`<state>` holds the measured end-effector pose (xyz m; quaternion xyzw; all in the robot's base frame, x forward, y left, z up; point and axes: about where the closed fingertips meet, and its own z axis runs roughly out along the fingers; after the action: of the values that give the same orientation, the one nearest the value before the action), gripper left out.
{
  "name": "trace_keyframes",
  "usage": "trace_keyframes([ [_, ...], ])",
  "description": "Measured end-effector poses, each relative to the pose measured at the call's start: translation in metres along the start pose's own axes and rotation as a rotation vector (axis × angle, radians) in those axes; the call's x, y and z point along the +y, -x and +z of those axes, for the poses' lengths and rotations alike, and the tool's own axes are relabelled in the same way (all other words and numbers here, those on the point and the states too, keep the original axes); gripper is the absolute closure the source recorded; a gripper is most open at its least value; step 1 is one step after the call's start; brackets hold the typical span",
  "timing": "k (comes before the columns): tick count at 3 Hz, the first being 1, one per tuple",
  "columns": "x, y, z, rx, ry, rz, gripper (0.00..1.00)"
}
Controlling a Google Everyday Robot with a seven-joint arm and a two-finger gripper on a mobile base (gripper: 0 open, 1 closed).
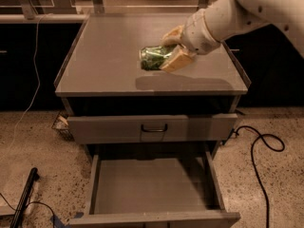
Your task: Pick green can from middle drawer and place on counter
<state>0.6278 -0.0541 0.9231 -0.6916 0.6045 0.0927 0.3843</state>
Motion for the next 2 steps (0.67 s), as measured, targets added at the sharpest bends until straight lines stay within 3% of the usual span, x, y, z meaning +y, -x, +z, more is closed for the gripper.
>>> trace_keyframes([
  [1,-0.009,0.003,0.037,0.003,0.04,0.0,1.0],
  [2,-0.007,0.002,0.054,0.001,0.059,0.009,1.0],
])
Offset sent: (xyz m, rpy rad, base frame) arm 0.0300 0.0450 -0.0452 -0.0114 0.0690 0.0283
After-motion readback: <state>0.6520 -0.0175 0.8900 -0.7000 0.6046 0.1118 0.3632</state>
